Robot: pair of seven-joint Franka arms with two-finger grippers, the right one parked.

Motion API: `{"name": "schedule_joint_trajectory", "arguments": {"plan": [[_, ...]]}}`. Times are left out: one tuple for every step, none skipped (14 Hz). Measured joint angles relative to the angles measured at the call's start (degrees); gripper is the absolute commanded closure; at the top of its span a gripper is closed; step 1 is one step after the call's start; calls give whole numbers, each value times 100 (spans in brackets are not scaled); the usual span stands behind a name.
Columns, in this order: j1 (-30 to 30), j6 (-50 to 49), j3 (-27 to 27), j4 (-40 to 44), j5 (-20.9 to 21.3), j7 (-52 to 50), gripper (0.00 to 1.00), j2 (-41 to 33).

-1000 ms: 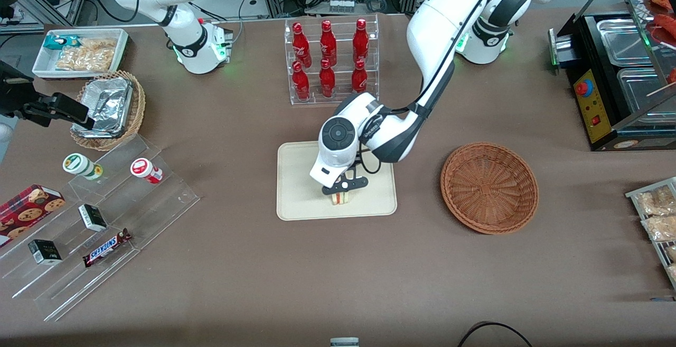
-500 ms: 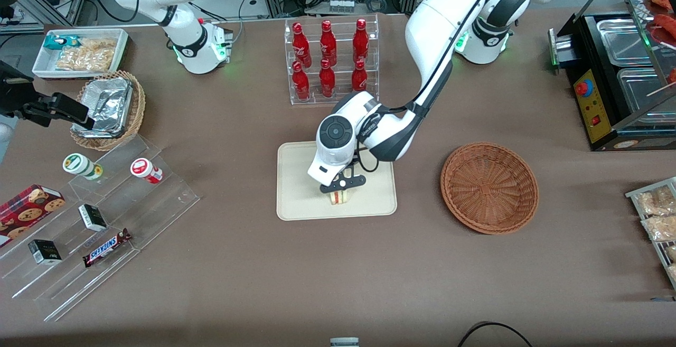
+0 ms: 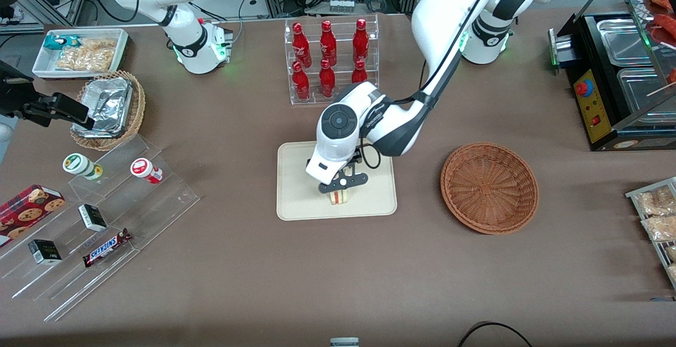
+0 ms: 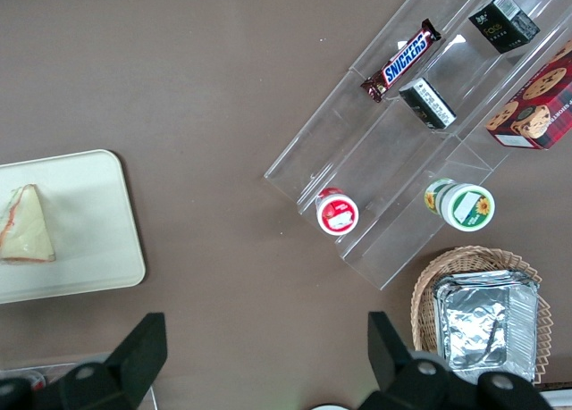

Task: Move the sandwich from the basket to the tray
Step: 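Lower the sandwich onto the tray and open the left gripper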

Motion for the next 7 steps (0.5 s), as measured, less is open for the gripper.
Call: {"name": "schedule_joint_trajectory", "arguments": {"plan": [[31,-233,53,0,0,-10,0,-104],[53,-471,154,-2,0,-13,0,-184],[77,-612,262,-5,0,-13,0,-235],[102,-676,357,-14,0,-13,0,-280],[138,-754,420,-43,0,-12,0,-335],[190,-817,463,-125,1,-9,0,-427],[279,-872,487,-252,5,36,0,-554]]}}
